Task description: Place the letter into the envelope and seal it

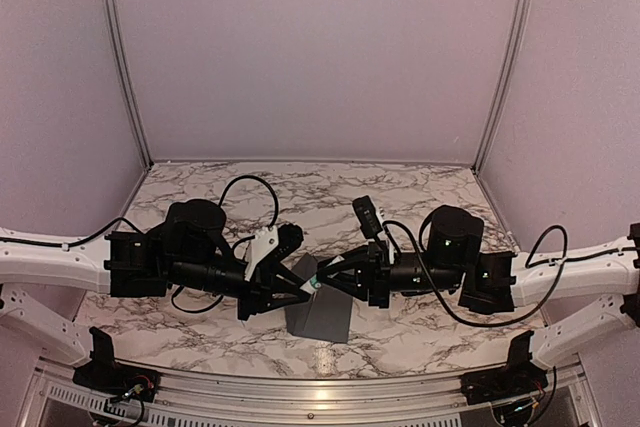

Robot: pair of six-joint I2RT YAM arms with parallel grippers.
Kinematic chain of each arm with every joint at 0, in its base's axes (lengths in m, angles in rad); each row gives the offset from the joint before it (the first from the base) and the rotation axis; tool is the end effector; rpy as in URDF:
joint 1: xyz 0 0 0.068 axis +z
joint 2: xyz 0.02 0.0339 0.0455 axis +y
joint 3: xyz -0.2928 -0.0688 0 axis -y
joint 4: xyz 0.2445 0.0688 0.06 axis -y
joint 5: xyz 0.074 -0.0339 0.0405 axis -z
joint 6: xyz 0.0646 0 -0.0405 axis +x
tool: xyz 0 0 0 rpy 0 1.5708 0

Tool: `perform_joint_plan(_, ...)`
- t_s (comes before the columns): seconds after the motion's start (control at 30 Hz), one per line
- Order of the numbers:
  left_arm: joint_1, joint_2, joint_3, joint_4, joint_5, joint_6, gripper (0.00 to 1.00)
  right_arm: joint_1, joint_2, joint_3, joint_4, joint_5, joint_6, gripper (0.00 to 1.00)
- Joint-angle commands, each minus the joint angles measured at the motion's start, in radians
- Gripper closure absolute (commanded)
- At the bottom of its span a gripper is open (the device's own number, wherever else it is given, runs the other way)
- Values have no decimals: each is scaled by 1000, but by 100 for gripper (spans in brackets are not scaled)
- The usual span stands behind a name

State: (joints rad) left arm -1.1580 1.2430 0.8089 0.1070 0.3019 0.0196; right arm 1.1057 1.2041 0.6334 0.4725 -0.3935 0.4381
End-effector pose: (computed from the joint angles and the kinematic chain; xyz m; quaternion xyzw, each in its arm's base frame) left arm 0.1033 -0.2837 0.2987 0.5191 0.6196 -0.4133 0.4192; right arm 0.1062 0.2669 0.2921 -0.3621 0.6435 0.5632 0.3709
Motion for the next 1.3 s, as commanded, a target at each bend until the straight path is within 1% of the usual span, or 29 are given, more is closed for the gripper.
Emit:
perform_joint_plan(0.0,-2,22,52,80,-59,16,98,17,65,56,-10,47,72,100)
perform_joint_plan(0.07,-2,29,64,80,-83,27,100,22,108,71,-11,51,88,100)
perform_joint_plan(0.23,-2,66,97,82,-136,51,100,28,191,105,-19,103,130,100)
perform_joint_plan(0.47,-3,98,131,103,-257,77,100,28,287,161,-47,164,194,100)
perform_joint_plan(0.67,-5,95,115,143,-297,86,100,28,287,176,-98,271,212,100)
perform_joint_plan(0.83,-5,82,100,155,-297,89,99,22,278,167,-91,287,237,100)
perform_joint_plan(0.97,-5,67,89,155,-273,95,88,19,268,163,-90,282,231,100)
perform_joint_plan(1.03,-5,55,81,155,-256,96,77,17,256,159,-95,281,225,100)
perform_joint_plan(1.27,-5,41,52,142,-207,104,50,-4,192,151,-150,316,193,100)
